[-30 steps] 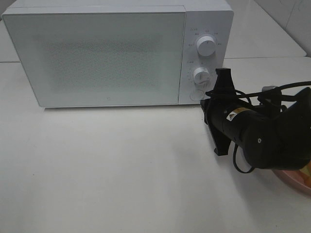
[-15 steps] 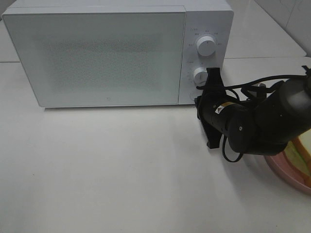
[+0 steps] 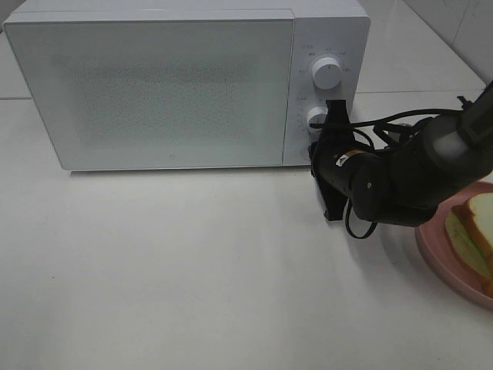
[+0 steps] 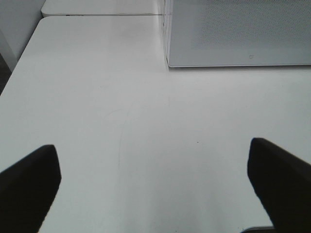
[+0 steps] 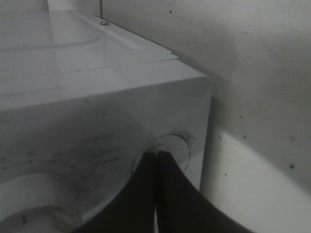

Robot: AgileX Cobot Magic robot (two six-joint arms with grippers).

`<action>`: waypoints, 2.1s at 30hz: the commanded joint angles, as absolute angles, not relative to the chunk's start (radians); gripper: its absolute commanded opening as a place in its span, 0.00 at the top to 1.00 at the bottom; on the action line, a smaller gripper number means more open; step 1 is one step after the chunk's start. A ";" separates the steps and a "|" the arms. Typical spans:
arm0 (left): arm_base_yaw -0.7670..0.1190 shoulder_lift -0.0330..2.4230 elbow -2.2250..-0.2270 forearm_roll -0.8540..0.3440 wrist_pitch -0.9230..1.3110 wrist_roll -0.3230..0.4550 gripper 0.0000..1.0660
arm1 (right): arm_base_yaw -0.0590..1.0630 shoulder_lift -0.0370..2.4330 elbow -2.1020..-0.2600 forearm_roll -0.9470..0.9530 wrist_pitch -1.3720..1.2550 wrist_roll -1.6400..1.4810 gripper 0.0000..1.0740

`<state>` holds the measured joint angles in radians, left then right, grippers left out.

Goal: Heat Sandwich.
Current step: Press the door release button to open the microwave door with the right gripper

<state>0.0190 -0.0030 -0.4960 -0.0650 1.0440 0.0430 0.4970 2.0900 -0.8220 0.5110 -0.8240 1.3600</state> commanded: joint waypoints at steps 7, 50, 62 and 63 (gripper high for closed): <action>0.019 -0.030 -0.494 -0.069 1.036 0.043 0.06 | 0.476 2.110 -0.874 0.501 -0.841 1.342 1.00; 0.019 -0.030 -0.494 -0.069 1.036 0.043 0.06 | 0.476 2.148 -1.012 0.507 -1.024 1.274 1.00; 0.019 -0.030 -0.494 -0.069 1.036 0.043 0.06 | 0.476 2.118 -1.000 0.506 -0.924 1.263 1.00; 0.019 -0.030 -0.494 -0.069 1.036 0.043 0.06 | 0.476 2.118 -1.000 0.506 -0.924 1.263 1.00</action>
<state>0.0190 -0.0030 -0.4960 -0.0650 1.0440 0.0430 0.4970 2.1460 -0.9310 0.5780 -0.7620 1.2830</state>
